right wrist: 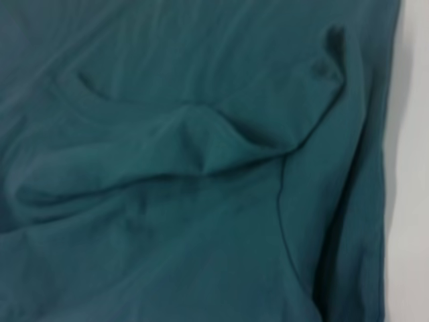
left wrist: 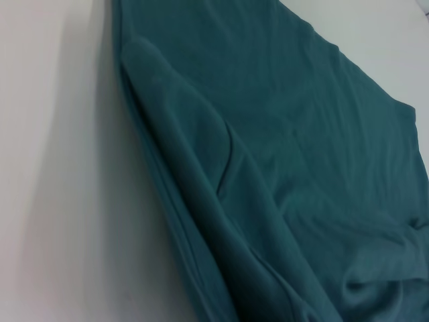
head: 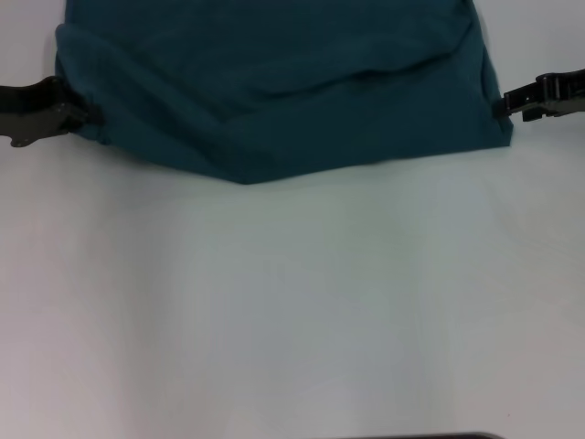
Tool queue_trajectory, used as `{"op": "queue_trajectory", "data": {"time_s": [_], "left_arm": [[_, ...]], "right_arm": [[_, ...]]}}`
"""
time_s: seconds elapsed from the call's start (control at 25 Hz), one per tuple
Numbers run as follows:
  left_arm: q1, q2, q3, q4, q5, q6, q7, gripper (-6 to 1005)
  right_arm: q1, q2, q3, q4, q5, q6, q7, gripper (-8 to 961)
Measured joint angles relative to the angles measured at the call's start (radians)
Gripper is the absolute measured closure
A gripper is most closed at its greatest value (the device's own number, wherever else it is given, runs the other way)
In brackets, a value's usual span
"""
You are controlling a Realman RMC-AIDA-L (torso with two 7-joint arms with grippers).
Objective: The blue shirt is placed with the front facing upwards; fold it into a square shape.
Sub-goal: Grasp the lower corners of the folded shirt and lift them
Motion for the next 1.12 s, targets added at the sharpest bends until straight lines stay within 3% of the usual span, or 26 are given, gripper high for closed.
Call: {"op": "queue_trajectory", "data": {"time_s": [0.28, 0.52, 1.12], "left_arm": [[-0.001, -0.002, -0.001, -0.001, -0.006, 0.001, 0.007, 946], [-0.005, -0.002, -0.001, -0.001, -0.007, 0.002, 0.008, 945], [-0.01, -0.001, -0.001, -0.001, -0.007, -0.006, 0.008, 944]], "right_arm": [[0.002, 0.021, -0.004, 0.036, 0.003, 0.059, -0.008, 368], [0.0, 0.057, -0.019, 0.051, 0.004, 0.134, -0.012, 371], [0.013, 0.062, -0.023, 0.114, 0.067, 0.14, -0.035, 381]]}}
